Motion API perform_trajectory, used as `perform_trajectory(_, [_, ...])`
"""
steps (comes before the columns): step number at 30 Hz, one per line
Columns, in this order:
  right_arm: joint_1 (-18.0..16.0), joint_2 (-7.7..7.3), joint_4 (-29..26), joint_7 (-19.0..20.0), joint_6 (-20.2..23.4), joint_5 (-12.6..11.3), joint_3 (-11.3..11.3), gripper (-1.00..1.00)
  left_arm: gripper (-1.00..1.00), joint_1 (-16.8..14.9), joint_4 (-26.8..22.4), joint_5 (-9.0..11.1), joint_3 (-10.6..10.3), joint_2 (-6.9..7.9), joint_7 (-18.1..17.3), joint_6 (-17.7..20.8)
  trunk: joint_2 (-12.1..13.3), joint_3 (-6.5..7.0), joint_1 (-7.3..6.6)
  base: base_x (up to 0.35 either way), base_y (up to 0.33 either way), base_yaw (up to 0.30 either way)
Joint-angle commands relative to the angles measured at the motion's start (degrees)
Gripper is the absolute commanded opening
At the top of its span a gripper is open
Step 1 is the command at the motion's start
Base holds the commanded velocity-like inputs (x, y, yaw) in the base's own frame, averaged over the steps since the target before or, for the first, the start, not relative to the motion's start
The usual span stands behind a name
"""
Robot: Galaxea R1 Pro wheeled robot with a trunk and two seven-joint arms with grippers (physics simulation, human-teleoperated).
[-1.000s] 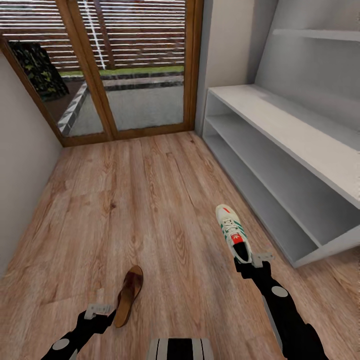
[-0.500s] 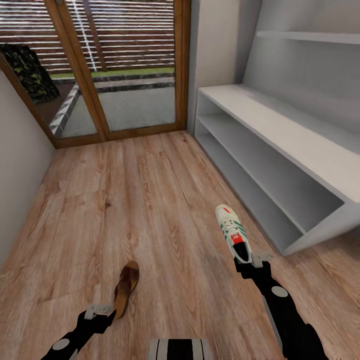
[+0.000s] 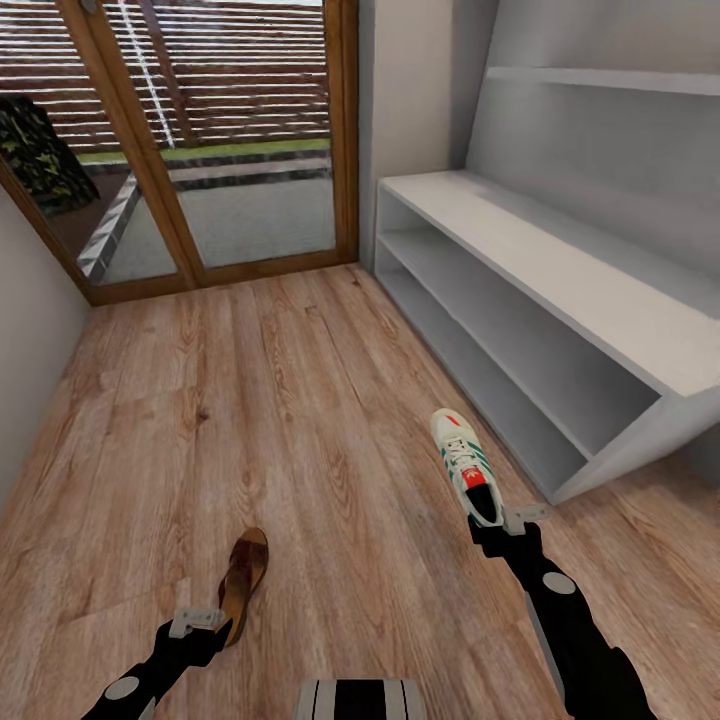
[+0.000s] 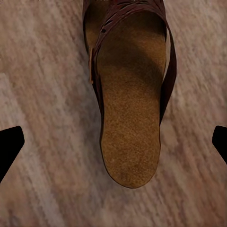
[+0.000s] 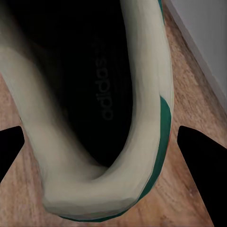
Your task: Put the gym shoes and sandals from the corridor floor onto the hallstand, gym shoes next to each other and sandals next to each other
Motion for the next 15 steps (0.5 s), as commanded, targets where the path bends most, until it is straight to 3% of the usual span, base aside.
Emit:
perform_trajectory(1, [-0.01, 0.04, -0.10, 0.45, 0.26, 0.55, -0.15, -1.00, 1.00, -0.04, 0.03, -0.60, 0.49, -0.03, -0.33, -0.24, -0.02, -0.04, -0.01, 0.000, 0.000, -0.008])
perform_trajectory(6, [0.00, 0.05, -0.10, 0.45, 0.26, 0.55, -0.15, -1.00, 1.00, -0.04, 0.03, -0.60, 0.49, -0.02, -0.31, -0.28, -0.02, -0.05, -0.01, 0.000, 0.000, -0.003])
perform_trajectory(15, [0.01, 0.05, -0.10, 0.45, 0.26, 0.55, -0.15, -1.00, 1.00, -0.04, 0.03, -0.60, 0.49, -0.09, -0.29, -0.31, -0.14, -2.58, 0.22, 0.000, 0.000, 0.000])
